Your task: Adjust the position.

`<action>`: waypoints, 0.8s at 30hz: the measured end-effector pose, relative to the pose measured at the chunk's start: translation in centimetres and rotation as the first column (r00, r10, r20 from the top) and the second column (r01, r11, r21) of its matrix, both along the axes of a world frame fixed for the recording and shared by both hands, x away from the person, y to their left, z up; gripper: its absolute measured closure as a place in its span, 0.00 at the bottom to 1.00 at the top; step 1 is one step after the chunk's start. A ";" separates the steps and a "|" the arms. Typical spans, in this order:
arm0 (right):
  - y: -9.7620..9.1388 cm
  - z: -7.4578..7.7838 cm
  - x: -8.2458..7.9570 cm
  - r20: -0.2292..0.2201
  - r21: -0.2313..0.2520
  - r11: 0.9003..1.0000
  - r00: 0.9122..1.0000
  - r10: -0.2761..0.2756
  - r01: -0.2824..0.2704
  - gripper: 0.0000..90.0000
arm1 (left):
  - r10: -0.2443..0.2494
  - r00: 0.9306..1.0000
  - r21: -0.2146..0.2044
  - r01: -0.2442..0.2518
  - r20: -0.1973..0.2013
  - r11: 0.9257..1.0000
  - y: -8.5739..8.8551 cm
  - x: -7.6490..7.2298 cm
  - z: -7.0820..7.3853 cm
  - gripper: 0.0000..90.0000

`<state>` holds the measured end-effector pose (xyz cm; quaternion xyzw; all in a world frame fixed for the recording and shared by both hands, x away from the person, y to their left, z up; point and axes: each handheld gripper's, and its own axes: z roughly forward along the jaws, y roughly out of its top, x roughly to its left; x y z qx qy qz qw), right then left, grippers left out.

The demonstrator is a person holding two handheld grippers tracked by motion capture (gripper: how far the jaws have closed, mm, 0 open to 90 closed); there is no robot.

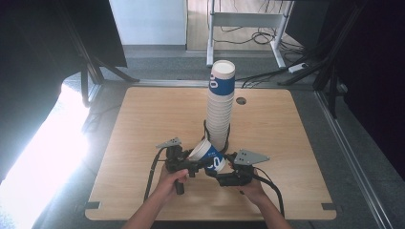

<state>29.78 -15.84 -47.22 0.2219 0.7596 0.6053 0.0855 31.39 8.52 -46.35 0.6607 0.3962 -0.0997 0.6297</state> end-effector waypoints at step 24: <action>0.0 -0.3 0.1 -0.010 -0.009 1.000 1.000 -0.009 0.009 0.32 | 0.037 0.999 -0.058 -0.036 0.017 0.998 0.1 0.3 0.1 0.15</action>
